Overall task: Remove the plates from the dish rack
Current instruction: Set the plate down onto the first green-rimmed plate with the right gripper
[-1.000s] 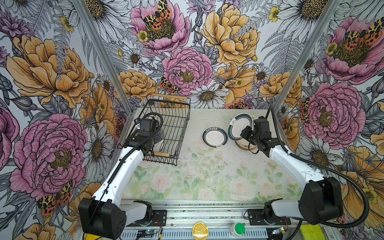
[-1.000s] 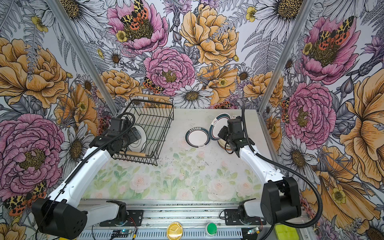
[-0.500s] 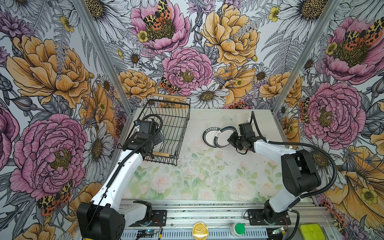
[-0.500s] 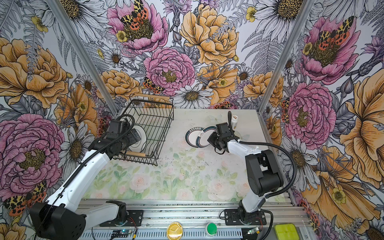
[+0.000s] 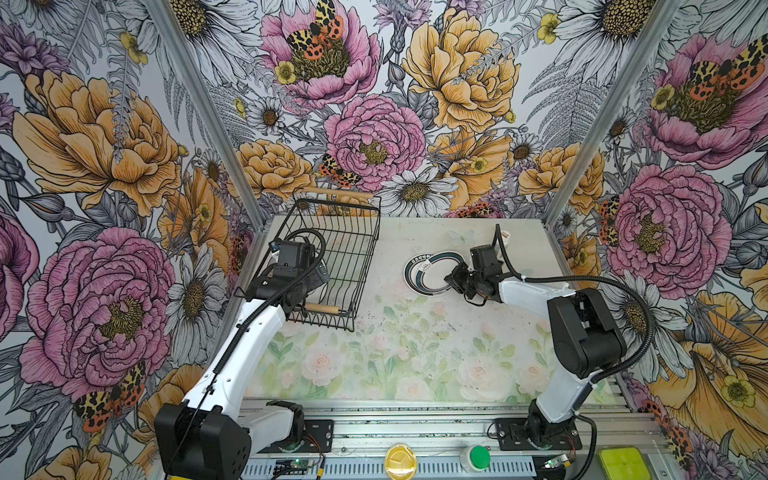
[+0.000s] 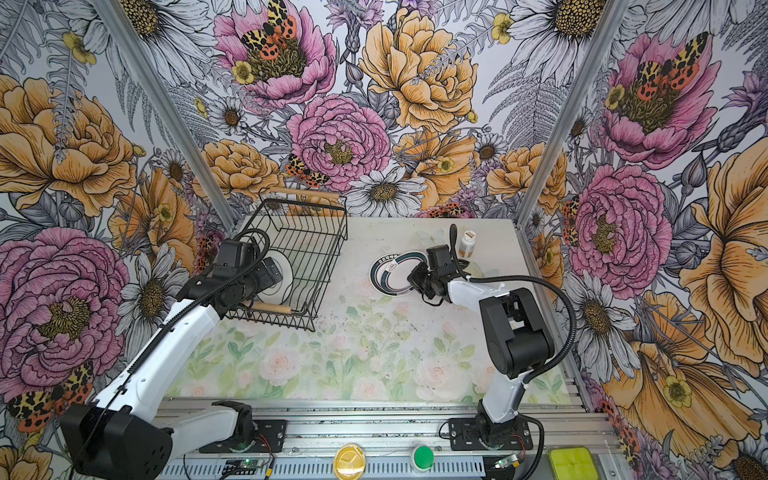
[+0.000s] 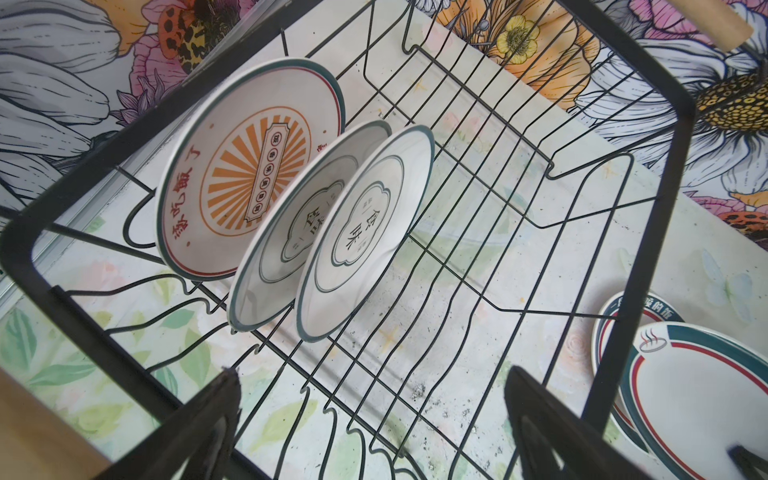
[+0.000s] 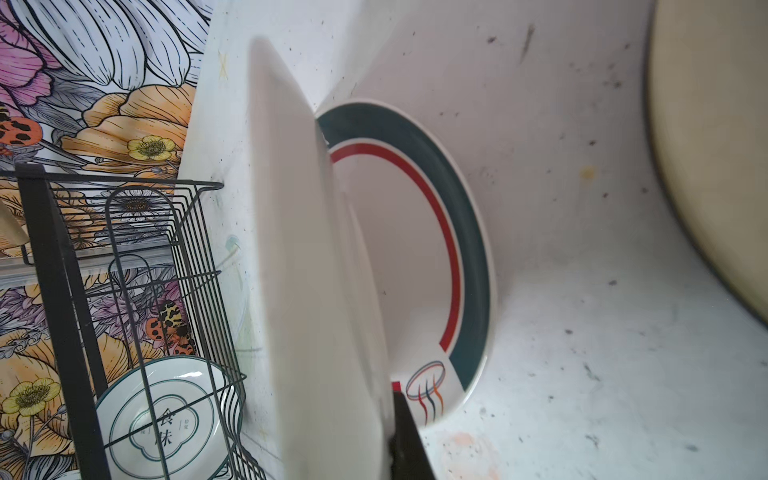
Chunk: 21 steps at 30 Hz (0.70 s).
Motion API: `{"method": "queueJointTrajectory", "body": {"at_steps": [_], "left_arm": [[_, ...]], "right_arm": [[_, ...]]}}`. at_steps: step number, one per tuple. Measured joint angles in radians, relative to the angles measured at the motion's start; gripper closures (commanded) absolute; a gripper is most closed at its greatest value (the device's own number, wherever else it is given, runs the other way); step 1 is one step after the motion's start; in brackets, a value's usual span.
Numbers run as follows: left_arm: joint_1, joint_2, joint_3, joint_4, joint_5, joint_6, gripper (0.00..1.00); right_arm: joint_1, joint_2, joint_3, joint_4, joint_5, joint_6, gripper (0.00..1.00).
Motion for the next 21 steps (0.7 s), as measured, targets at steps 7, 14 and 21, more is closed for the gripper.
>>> {"method": "queueJointTrajectory", "body": {"at_steps": [7,14,21], "left_arm": [[0.001,0.002,0.0,0.003,0.01,0.004,0.01],[0.006,0.002,0.0,0.003,0.014,0.005,0.01],[0.006,0.002,-0.004,0.003,0.018,0.007,0.01]], "right_arm": [[0.006,0.034,0.018,0.01,-0.016,0.022,0.93],[0.011,0.047,0.04,0.01,-0.024,0.029,0.82],[0.019,0.071,0.064,-0.002,-0.031,0.025,0.7]]}}
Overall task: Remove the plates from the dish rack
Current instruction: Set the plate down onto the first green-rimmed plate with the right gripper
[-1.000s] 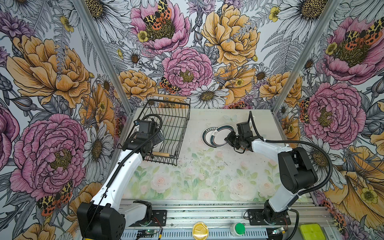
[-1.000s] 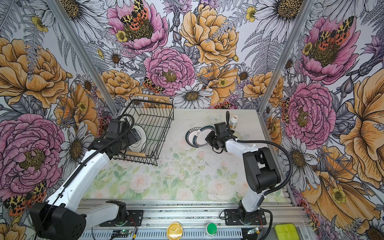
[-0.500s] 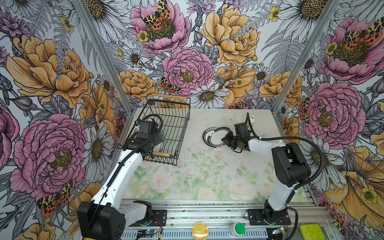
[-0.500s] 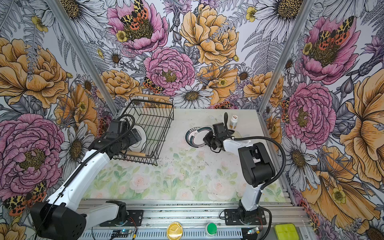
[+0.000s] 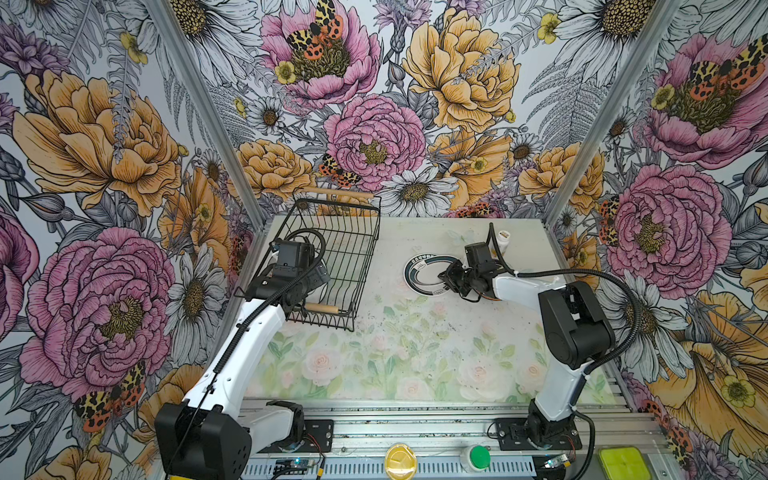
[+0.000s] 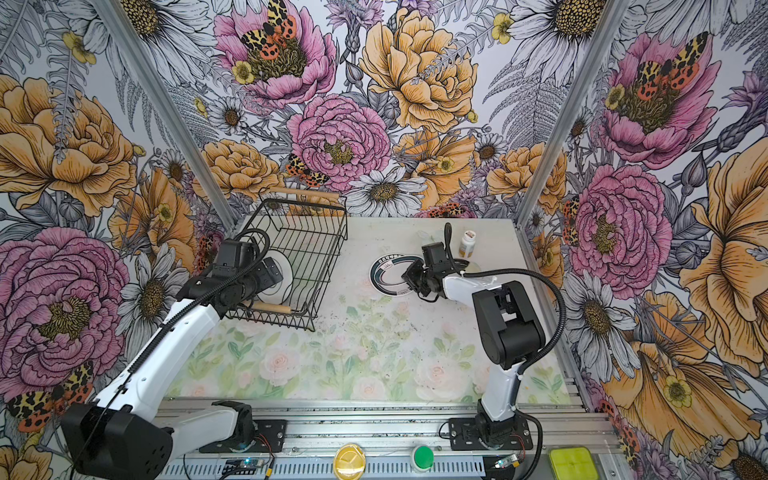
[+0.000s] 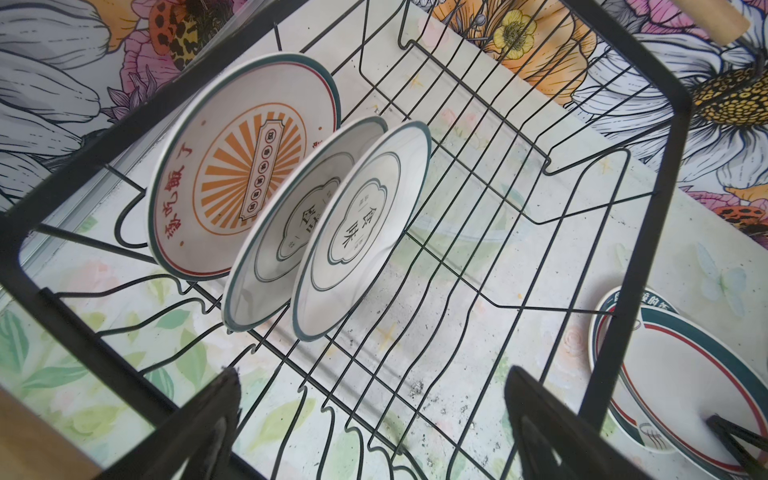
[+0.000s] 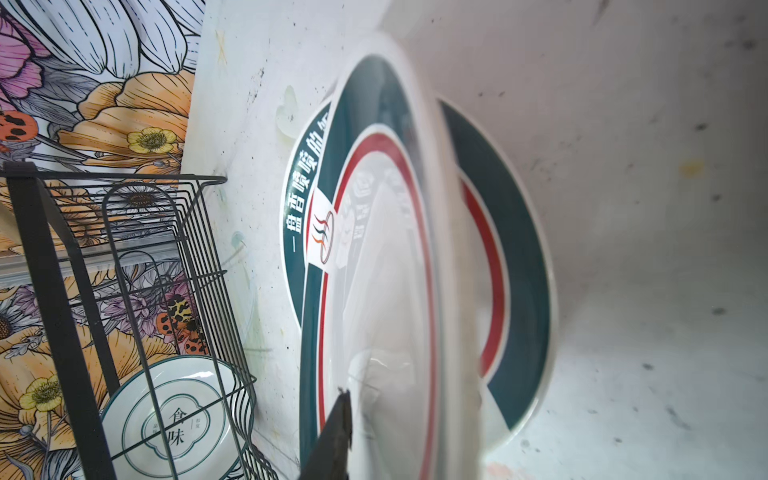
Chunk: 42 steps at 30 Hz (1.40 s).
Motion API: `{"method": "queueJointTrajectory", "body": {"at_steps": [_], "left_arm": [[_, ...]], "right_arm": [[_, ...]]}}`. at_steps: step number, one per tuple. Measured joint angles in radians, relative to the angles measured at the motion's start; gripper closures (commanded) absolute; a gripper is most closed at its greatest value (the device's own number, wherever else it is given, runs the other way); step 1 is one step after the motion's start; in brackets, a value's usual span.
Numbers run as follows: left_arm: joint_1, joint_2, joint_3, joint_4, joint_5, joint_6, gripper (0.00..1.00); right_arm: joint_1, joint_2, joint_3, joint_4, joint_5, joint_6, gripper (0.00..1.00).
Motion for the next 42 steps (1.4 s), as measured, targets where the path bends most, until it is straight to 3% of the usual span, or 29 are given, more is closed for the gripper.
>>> {"method": "queueJointTrajectory", "body": {"at_steps": [10,26,42], "left_arm": [[0.001,0.01,-0.002,0.0,0.007,0.0,0.01],[0.002,0.028,-0.002,0.014,0.014,0.019,0.01],[0.006,0.04,-0.002,0.029,0.023,0.024,0.01]], "right_arm": [[0.013,0.023,0.045,-0.078,0.001,-0.041,0.44],[0.044,0.082,0.205,-0.254,0.049,-0.154,0.41],[0.05,0.112,0.241,-0.368,0.096,-0.241,0.34]]}}
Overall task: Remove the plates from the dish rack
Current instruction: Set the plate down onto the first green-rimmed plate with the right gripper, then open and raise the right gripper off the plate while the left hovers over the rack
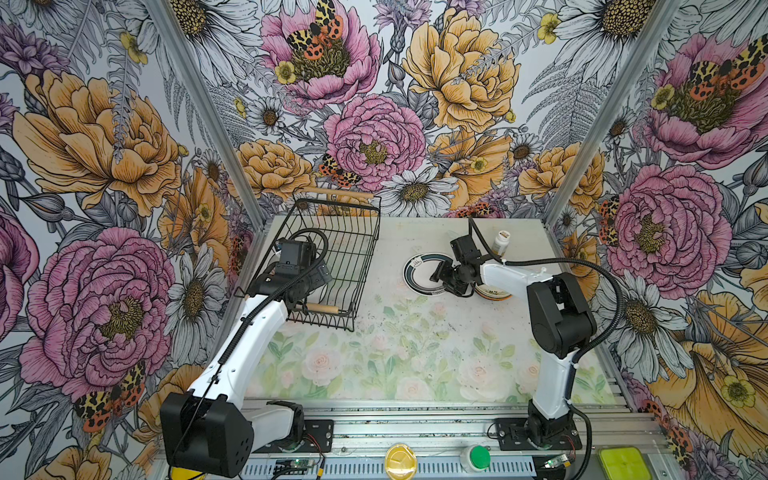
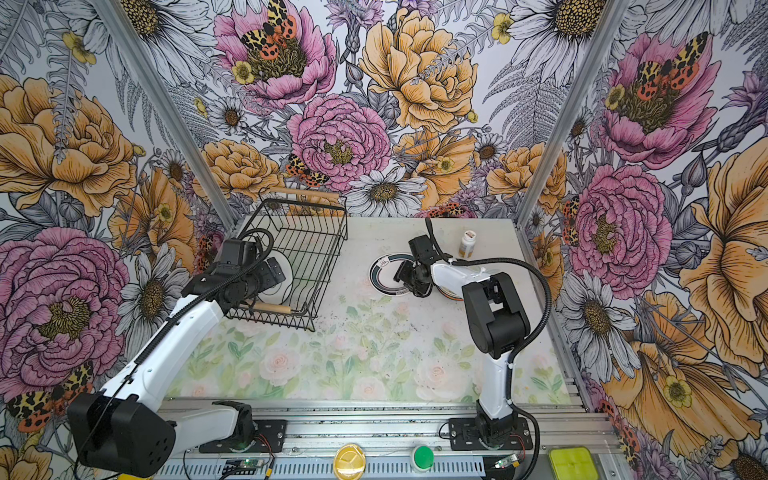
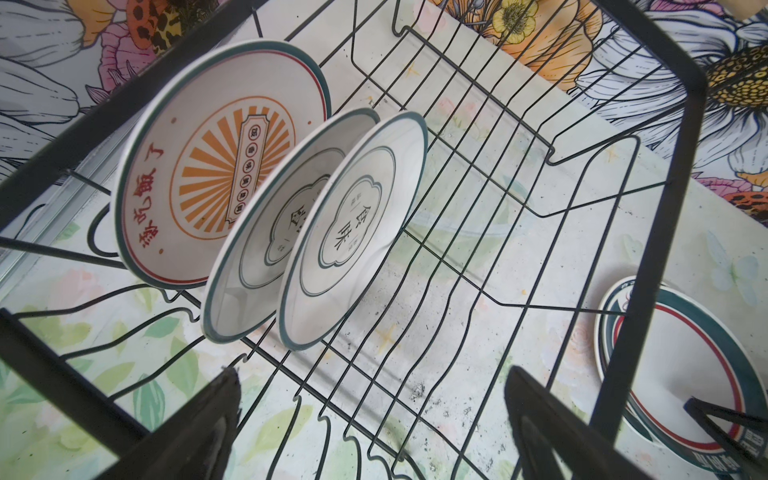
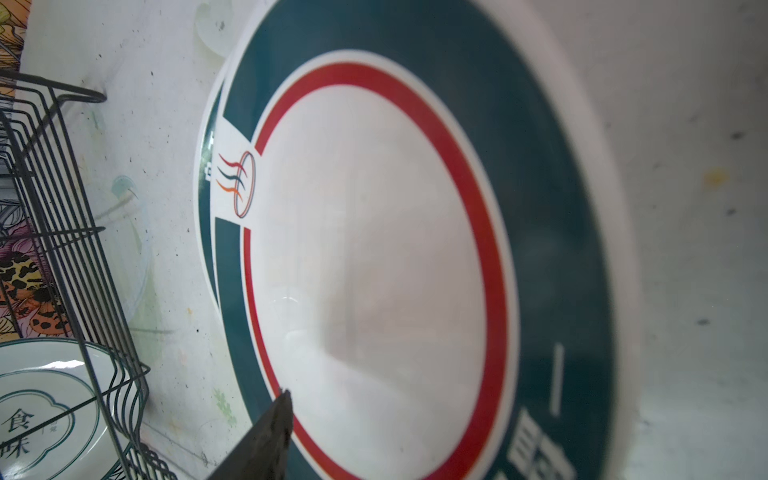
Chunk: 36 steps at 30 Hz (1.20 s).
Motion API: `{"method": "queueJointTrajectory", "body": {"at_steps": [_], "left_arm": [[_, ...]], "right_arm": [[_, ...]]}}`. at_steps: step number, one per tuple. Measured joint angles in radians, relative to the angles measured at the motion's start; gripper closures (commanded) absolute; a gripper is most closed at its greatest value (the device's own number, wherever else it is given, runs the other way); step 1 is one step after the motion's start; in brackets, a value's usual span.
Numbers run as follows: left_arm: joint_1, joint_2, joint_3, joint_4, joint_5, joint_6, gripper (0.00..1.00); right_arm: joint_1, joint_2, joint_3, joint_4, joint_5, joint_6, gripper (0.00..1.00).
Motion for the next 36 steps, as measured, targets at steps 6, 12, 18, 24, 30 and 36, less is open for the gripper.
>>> {"method": "queueJointTrajectory", "body": {"at_steps": [6,12,18,24,30,36], "left_arm": [[0.0,0.009,0.0,0.011,0.0,0.003,0.01],[0.0,0.009,0.0,0.012,0.003,0.003,0.01],[0.0,0.01,0.0,0.013,0.007,0.003,0.01],[0.0,0.01,0.0,0.016,0.011,0.003,0.01],[0.001,0.01,-0.002,0.018,0.013,0.005,0.01],[0.012,0.01,-0.006,0.026,0.016,0.018,0.01]], "right_arm": [[0.0,0.0,0.01,-0.025,0.029,-0.033,0.34],[0.0,-0.009,0.019,-0.07,0.063,-0.068,0.33],[0.0,-0.015,0.019,-0.124,0.095,-0.093,0.26],[0.005,-0.017,0.019,-0.139,0.104,-0.105,0.26],[0.006,-0.017,0.051,-0.15,0.105,-0.105,0.26],[0.015,0.005,0.101,-0.156,0.108,-0.122,0.25]]}}
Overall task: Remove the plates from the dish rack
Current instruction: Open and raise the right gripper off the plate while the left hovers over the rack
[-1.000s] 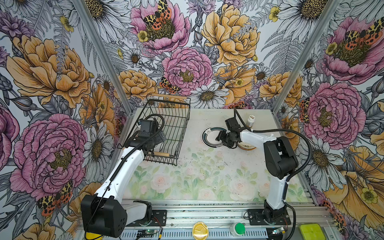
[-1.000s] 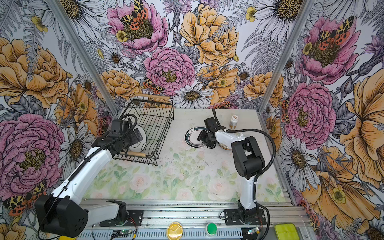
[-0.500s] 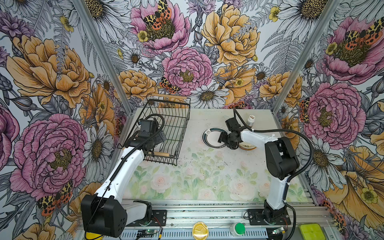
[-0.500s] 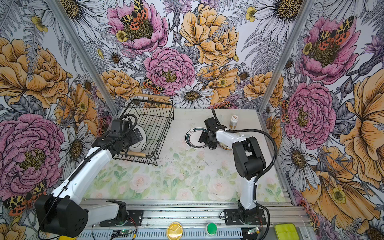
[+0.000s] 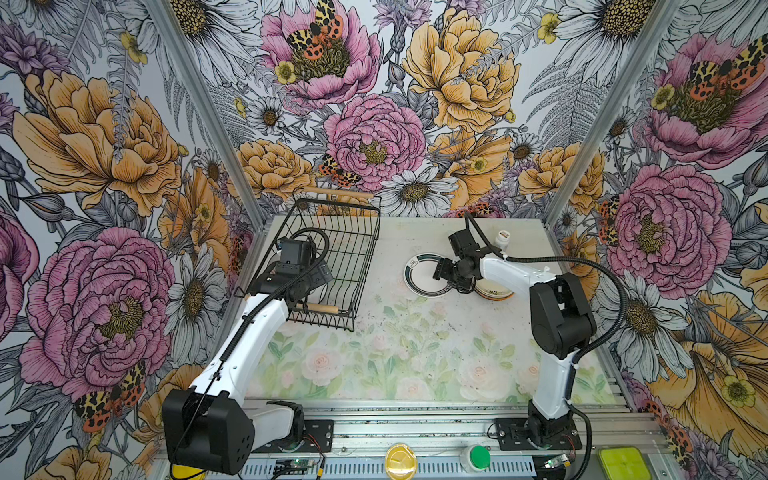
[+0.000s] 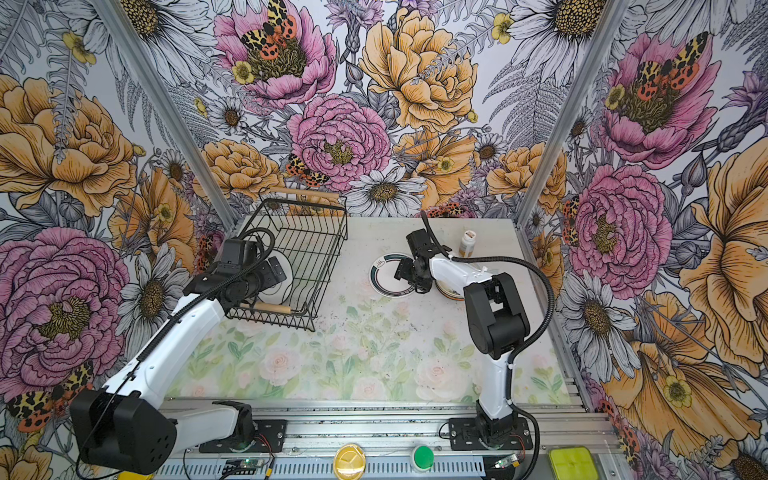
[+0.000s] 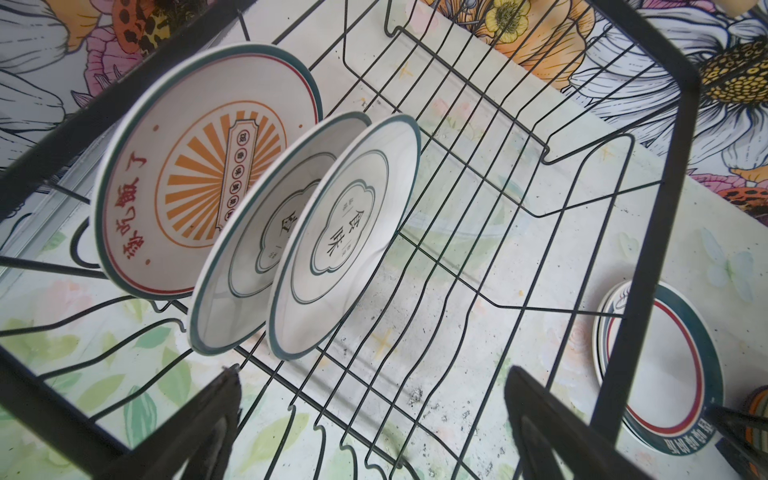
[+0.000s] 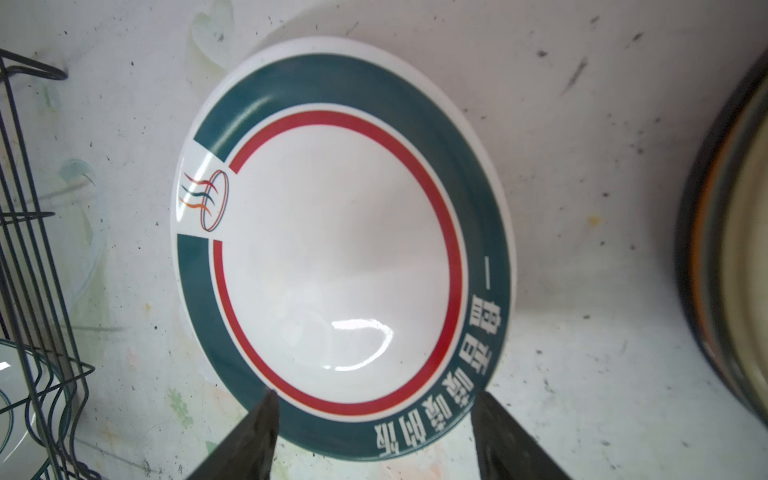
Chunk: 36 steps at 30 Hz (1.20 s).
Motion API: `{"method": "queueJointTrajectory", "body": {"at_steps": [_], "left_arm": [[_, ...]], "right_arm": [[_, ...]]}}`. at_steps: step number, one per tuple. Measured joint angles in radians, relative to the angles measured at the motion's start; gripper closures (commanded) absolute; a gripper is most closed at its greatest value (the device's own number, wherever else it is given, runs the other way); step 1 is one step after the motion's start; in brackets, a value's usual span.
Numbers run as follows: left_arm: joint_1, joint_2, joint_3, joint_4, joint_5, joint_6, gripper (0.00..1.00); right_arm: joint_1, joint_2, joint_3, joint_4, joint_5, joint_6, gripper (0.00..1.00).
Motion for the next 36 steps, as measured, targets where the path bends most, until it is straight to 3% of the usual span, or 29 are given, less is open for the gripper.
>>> {"method": "queueJointTrajectory", "body": {"at_steps": [13,28,36], "left_arm": [[0.021,-0.001,-0.005,0.012,0.003,0.019,0.01],[0.065,0.138,0.063,-0.016,0.029,0.116,0.01],[0.067,0.189,0.075,-0.043,0.029,0.139,0.01]], "right_arm": [[0.006,0.003,0.004,-0.049,0.038,-0.035,0.23],[0.006,-0.086,0.004,-0.055,0.037,-0.065,0.01],[0.006,-0.092,0.004,-0.055,0.032,-0.085,0.01]]}}
